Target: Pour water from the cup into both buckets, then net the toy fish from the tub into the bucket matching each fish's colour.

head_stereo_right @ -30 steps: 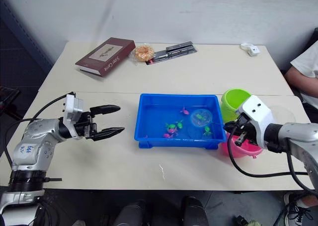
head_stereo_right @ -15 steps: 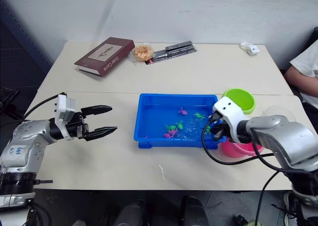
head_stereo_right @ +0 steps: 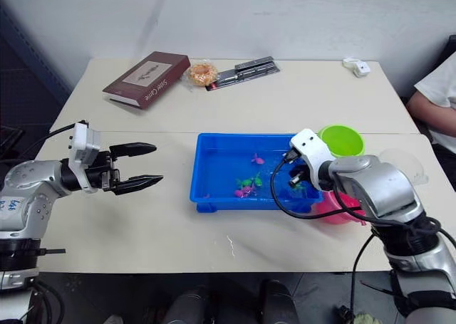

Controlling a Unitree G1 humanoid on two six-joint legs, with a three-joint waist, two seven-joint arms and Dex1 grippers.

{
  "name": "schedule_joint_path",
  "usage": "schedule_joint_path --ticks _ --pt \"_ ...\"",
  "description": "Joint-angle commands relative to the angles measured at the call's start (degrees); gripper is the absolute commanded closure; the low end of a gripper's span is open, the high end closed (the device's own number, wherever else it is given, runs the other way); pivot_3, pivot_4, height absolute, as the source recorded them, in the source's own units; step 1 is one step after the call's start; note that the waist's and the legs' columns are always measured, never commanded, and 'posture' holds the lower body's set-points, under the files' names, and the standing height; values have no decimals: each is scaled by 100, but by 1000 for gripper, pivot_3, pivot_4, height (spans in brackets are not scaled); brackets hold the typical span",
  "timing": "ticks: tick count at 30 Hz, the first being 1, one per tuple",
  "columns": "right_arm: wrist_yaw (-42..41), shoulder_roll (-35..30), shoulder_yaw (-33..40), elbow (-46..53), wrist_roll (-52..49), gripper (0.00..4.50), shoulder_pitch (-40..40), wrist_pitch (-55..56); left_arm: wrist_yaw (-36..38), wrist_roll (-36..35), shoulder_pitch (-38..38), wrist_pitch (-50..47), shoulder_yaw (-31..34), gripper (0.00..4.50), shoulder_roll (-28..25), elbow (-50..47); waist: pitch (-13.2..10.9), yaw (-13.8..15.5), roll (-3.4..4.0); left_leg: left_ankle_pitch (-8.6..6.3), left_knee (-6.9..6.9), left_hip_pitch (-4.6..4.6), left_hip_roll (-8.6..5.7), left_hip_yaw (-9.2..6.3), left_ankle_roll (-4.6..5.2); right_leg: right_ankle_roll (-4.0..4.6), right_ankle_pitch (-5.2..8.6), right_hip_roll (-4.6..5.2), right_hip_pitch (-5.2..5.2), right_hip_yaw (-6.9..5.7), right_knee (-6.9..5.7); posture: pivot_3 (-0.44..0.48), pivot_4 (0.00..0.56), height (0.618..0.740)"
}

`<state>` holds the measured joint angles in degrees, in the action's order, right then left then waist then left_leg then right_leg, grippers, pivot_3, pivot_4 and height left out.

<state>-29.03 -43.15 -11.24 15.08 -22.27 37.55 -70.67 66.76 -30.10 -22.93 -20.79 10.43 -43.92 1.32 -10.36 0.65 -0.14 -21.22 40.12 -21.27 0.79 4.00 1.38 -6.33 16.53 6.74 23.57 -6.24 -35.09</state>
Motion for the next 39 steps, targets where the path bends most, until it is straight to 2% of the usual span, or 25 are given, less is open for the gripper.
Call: schedule_joint_path --ticks 1,15,22,27,35,39 --pt "20 148 70 -6 133 4500 141 236 46 36 -157 127 3 43 -34 75 0 -8 0 0 0 0 0 0 0 0 0 -1 0 0 0 0 150 740" --pt "-356 492 1212 705 -760 4500 -344 -6 256 69 -358 180 -30 43 -80 339 0 -70 0 0 -1 -1 3 -1 0 0 0 -3 1 0 0 0 150 740" --pt "-707 479 1834 1699 -1097 4500 -1217 1040 363 -112 -657 -73 51 43 -95 442 0 -58 0 0 0 -2 -2 0 0 -2 -1 -2 0 4 0 0 150 740" --pt "-728 328 2116 1957 -1058 4500 -1652 1523 390 -134 -740 -174 -12 43 -8 435 0 -62 0 0 -1 3 1 0 0 -2 -1 -6 0 6 -2 0 150 740" --pt "-740 -66 2825 2173 -953 4500 -2650 2037 39 24 -789 -121 -557 43 708 -65 0 54 -1 1 5 2 -3 3 2 -4 -2 -5 -2 12 -4 0 150 740" --pt "-778 -173 3650 2497 -1332 4500 -3054 1963 -116 -126 -775 -294 -740 43 922 -630 0 73 -1 1 5 3 -2 3 2 -4 -2 -6 -2 12 -5 0 150 740"
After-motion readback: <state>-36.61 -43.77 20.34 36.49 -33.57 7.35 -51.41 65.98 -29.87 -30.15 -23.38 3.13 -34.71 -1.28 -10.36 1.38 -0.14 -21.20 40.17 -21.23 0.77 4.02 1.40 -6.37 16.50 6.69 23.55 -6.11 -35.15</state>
